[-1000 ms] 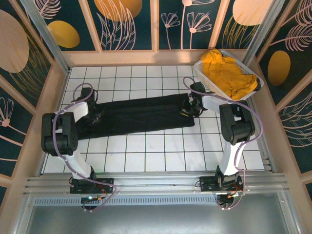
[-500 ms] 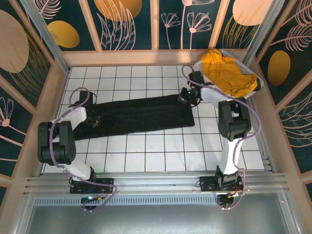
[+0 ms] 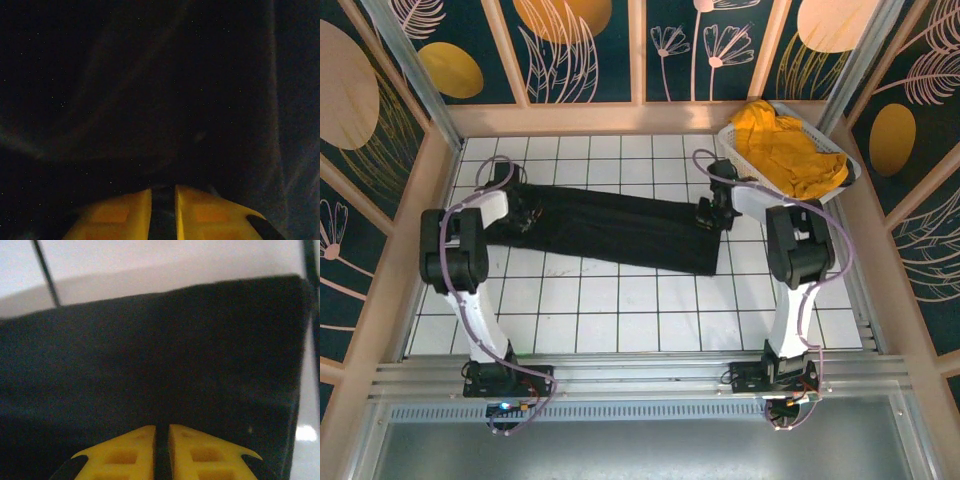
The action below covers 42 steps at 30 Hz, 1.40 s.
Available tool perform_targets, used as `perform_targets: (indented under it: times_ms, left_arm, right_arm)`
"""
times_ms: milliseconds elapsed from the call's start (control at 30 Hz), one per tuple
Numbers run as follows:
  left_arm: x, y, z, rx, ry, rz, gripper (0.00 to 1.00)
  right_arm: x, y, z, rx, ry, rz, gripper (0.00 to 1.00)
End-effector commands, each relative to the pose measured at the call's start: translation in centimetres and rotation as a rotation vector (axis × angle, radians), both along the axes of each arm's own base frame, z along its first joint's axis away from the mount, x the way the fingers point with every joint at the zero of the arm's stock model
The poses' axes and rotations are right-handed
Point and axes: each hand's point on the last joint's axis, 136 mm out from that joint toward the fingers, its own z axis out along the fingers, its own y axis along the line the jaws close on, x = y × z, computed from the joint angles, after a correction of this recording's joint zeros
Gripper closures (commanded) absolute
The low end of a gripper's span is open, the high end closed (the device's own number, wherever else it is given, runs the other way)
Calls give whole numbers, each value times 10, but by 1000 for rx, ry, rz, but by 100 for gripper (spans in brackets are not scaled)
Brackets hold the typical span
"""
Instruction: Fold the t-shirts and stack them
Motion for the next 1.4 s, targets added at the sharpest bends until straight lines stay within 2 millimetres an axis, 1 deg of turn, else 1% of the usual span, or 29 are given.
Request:
perform_targets:
  times_ms: [0, 67, 100, 133, 200, 267, 333, 367, 433, 500, 567, 667, 733, 767, 833, 867, 900, 933, 967, 1033, 1100, 1133, 1167, 1233, 1267, 1300, 1367]
  left_arm:
    - [24, -42, -33, -45, 26, -89, 77]
    - [51, -70, -31, -64, -1, -130, 77]
    - [62, -86, -31, -75, -13, -151, 76]
    - [70, -99, -32, -84, -21, -164, 76]
    - [86, -133, -34, -114, -48, -199, 76]
    - [100, -161, -34, -144, -82, -228, 76]
    - [115, -189, -29, -197, -139, -265, 76]
    - [123, -204, -26, -224, -170, -287, 75]
    - [136, -229, -23, -280, -217, -332, 75]
    - [150, -247, -16, -318, -257, -372, 73]
    - [160, -254, -3, -323, -297, -395, 70]
    - [167, -248, 28, -260, -351, -416, 62]
    - [165, -238, 52, -187, -378, -420, 57]
    - [162, -232, 68, -146, -403, -424, 54]
    - [153, -219, 94, -68, -432, -428, 52]
    - [145, -211, 106, -33, -434, -431, 52]
    - [133, -205, 113, -1, -423, -439, 51]
    - [121, -200, 116, 22, -406, -450, 51]
    - [105, -197, 117, 41, -386, -474, 51]
    - [68, -192, 108, 66, -310, -518, 51]
    - [18, -191, 87, 69, -204, -589, 51]
    - [-5, -192, 78, 63, -160, -623, 52]
    - [-35, -194, 65, 48, -99, -674, 52]
    - [-89, -203, 49, 14, -3, -772, 53]
    - [-121, -207, 39, -12, 52, -831, 53]
    - [-150, -214, 35, -37, 94, -889, 52]
    - [-201, -224, 27, -75, 170, -982, 52]
  right_arm:
    - [-83, -16, -20, -86, 184, 30, 83]
    - [-117, -6, -24, -60, 230, 79, 83]
    - [-134, 3, -24, -30, 248, 115, 83]
    - [-150, 11, -24, -3, 267, 147, 82]
    - [-181, 24, -25, 24, 309, 199, 81]
    - [-204, 40, -24, 79, 327, 252, 79]
    - [-217, 64, -16, 172, 322, 315, 76]
    - [-220, 77, -11, 224, 309, 352, 74]
    - [-219, 97, 0, 278, 279, 408, 71]
    - [-212, 112, 11, 328, 249, 443, 68]
    - [-202, 119, 22, 347, 218, 450, 68]
    - [-192, 118, 36, 347, 183, 428, 66]
    - [-188, 112, 47, 345, 156, 398, 64]
    - [-186, 106, 53, 342, 138, 375, 63]
    - [-181, 93, 68, 336, 86, 329, 60]
    - [-178, 83, 74, 314, 60, 293, 59]
    - [-175, 69, 77, 285, 37, 246, 58]
    - [-173, 56, 77, 271, 27, 203, 58]
    - [-174, 44, 77, 259, 19, 164, 57]
    - [-178, 21, 69, 233, 38, 101, 56]
    - [-188, 9, 56, 200, 85, 84, 56]
    - [-193, 6, 51, 185, 107, 88, 56]
    - [-198, 5, 46, 178, 130, 94, 56]
    - [-207, 8, 38, 179, 169, 118, 55]
    - [-211, 9, 35, 177, 184, 132, 54]
    - [-214, 12, 32, 176, 198, 147, 54]
    - [-218, 15, 25, 166, 230, 161, 54]
